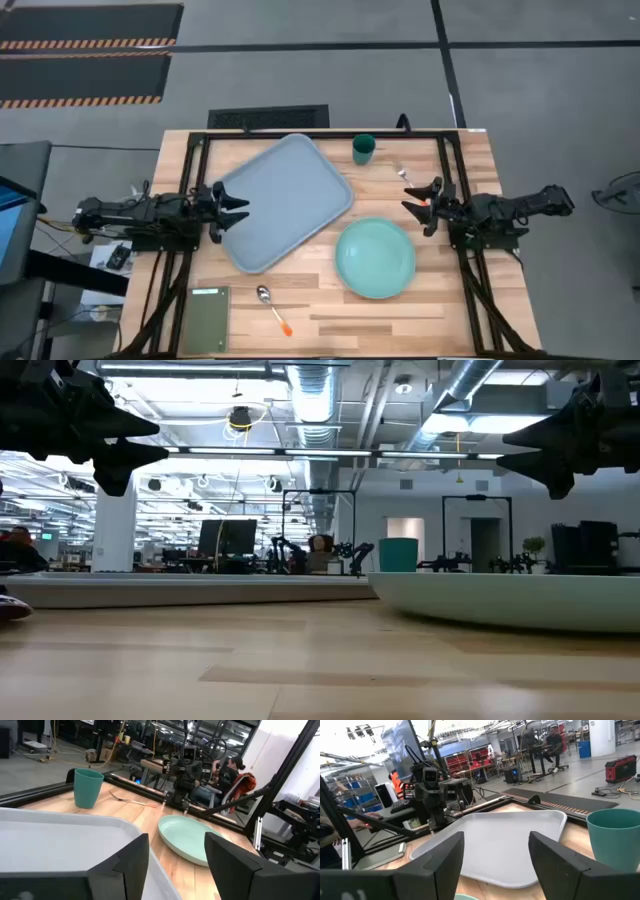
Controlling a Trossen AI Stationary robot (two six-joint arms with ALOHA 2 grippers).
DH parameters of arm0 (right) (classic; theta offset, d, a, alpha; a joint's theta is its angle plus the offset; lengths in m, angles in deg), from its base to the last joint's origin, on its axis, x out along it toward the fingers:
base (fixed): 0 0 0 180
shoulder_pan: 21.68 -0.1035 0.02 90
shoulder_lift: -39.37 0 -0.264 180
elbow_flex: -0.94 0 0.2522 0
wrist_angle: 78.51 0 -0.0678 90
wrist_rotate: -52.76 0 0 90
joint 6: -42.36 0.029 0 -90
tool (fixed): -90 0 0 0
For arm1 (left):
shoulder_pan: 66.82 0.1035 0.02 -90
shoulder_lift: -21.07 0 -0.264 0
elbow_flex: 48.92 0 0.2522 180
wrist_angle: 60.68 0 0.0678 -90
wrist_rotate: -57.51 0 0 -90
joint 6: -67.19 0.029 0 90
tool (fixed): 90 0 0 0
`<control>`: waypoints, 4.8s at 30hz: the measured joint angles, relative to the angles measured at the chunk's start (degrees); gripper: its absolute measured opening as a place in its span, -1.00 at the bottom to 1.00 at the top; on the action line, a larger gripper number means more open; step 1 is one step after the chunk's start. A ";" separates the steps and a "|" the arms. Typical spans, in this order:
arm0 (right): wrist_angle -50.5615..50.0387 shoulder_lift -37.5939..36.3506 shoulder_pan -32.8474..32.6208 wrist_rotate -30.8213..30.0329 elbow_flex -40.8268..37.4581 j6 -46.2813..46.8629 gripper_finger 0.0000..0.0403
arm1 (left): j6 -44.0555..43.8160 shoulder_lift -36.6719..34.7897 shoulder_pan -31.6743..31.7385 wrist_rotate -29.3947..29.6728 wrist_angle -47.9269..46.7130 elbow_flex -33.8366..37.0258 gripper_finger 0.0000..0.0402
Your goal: Pick and place plate/cup/fork/spoon on tray
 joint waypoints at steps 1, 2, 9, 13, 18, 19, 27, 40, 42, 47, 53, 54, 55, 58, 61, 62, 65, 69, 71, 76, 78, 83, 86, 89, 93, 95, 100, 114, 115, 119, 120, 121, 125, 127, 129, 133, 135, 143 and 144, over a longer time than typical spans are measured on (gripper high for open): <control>0.00 0.02 -0.02 0.00 0.00 0.00 0.24 | 0.00 0.01 0.00 0.00 0.00 -0.01 -0.10; 0.00 0.01 -0.01 0.00 0.00 0.00 0.24 | 0.00 0.01 0.00 0.00 0.00 0.00 -0.10; 0.00 0.01 0.00 0.00 0.01 0.00 0.24 | 0.00 0.00 0.00 0.00 0.00 0.00 -0.10; 0.01 0.01 -0.01 0.00 0.00 0.00 0.24 | 0.00 0.01 0.00 0.00 0.00 0.00 -0.10; 0.00 0.01 0.00 0.00 0.00 0.00 0.24 | 0.00 0.01 -0.01 0.00 0.00 0.00 -0.10; 0.00 0.01 -0.02 0.00 0.00 0.00 0.24 | 0.00 0.01 -0.01 0.00 0.00 0.00 -0.10; 0.00 0.02 -0.01 0.00 0.00 0.00 0.24 | 0.00 0.00 0.00 0.00 0.00 0.00 -0.10; 0.00 0.02 -0.02 0.00 0.00 0.00 0.24 | 0.00 0.01 -0.02 0.00 0.00 0.00 -0.10; 0.00 0.02 -0.01 0.00 0.01 0.01 0.24 | 0.00 0.01 0.00 0.00 0.00 0.00 -0.10; 0.00 0.02 -0.01 0.00 0.01 0.00 0.24 | 0.00 0.00 -0.02 1.56 0.15 0.00 -0.10; 0.00 0.01 -0.01 0.00 0.01 0.00 0.24 | -7.94 0.01 0.00 1.07 0.17 0.00 -0.10; 0.00 0.02 -0.02 0.00 0.02 0.00 0.24 | -9.45 0.01 0.00 1.00 0.16 -0.01 -0.10; 0.00 0.02 0.00 0.00 0.00 0.01 0.24 | -10.33 0.01 0.00 0.98 0.15 0.00 -0.10; 0.00 0.02 -0.01 0.00 0.00 0.01 0.24 | -11.09 0.01 0.00 0.94 0.17 -0.02 -0.10; 0.00 0.00 0.00 0.00 0.02 0.00 0.24 | -13.90 0.01 0.00 0.92 0.16 0.00 -0.10; 0.00 0.02 0.00 0.00 0.02 0.00 0.24 | -14.71 0.01 0.00 1.03 0.17 0.00 -0.10; 0.01 0.02 0.00 0.00 0.00 0.00 0.24 | -17.23 0.01 -0.01 3.14 0.33 0.00 -0.10; 0.04 0.01 0.00 0.00 0.01 0.00 0.24 | -19.92 0.01 -0.01 10.39 1.01 -0.01 -0.10; 0.10 0.00 0.00 0.00 0.00 0.02 0.24 | -22.96 0.01 0.00 12.93 1.28 0.00 -0.10; 0.70 0.02 -0.15 0.12 0.02 4.92 0.24 | -34.28 0.01 0.00 15.77 1.46 0.02 -0.10; 1.06 0.02 -0.17 0.13 0.00 11.13 0.24 | -35.59 0.01 -0.01 17.62 1.52 0.02 -0.10; 1.20 0.02 0.10 -0.45 0.00 25.88 0.24 | -41.93 0.01 0.00 24.02 1.56 0.02 -0.10; 1.25 0.02 0.36 -1.55 0.00 34.86 0.24 | -44.32 0.01 0.00 24.33 1.57 0.02 -0.10; 1.26 0.02 0.33 -5.57 0.00 38.57 0.24 | -46.33 0.01 0.00 23.84 2.54 0.09 -0.10; 5.32 0.02 0.35 -12.16 0.03 43.16 0.24 | -47.90 0.01 0.00 23.27 7.80 0.09 -0.10; 7.54 -0.02 0.41 -13.18 0.63 41.75 0.24 | -46.97 0.03 0.00 21.87 11.91 0.09 -0.10; 8.23 2.05 1.84 -13.53 8.43 33.79 0.24 | -43.56 0.03 0.00 20.90 24.44 0.02 -0.10; -15.44 34.07 10.96 -18.50 50.63 13.93 0.24 | -30.74 10.39 0.04 21.24 19.87 -20.82 -0.10; -19.03 36.89 12.12 -18.57 54.24 14.01 0.24 | -30.88 12.39 0.04 21.24 16.50 -23.33 -0.10; -35.09 47.10 18.15 -15.96 67.23 16.00 0.24 | -35.07 20.40 0.04 22.89 -0.79 -33.54 -0.10; -38.74 49.61 20.03 -14.39 70.15 16.85 0.24 | -36.75 22.33 0.04 23.61 -5.49 -35.95 -0.10; -42.40 52.17 22.04 -12.85 72.77 17.76 0.24 | -38.61 24.28 0.05 24.30 -10.60 -38.32 -0.10; -53.70 61.39 31.48 -3.13 80.39 21.04 0.24 | -44.75 30.95 1.01 25.02 -25.67 -46.24 -0.10; -56.99 65.55 37.05 4.69 81.98 21.38 0.24 | -45.81 33.35 2.04 25.00 -30.30 -49.12 -0.10; -58.44 69.54 42.09 12.63 82.18 20.65 0.24 | -46.02 35.16 3.10 25.03 -33.49 -51.26 -0.10; -59.26 77.42 49.37 22.48 82.20 16.85 0.24 | -43.89 36.65 5.03 23.42 -33.81 -52.69 -0.10; -59.10 80.99 51.80 24.75 82.20 15.48 0.24 | -43.50 36.63 5.69 22.17 -33.75 -52.81 -0.10; -58.88 91.89 56.38 28.66 82.22 12.23 0.24 | -43.56 36.62 6.32 20.55 -34.87 -52.81 -0.10; -58.78 92.88 56.46 28.76 82.22 12.11 0.24 | -43.56 36.62 6.32 20.57 -35.33 -52.81 -0.10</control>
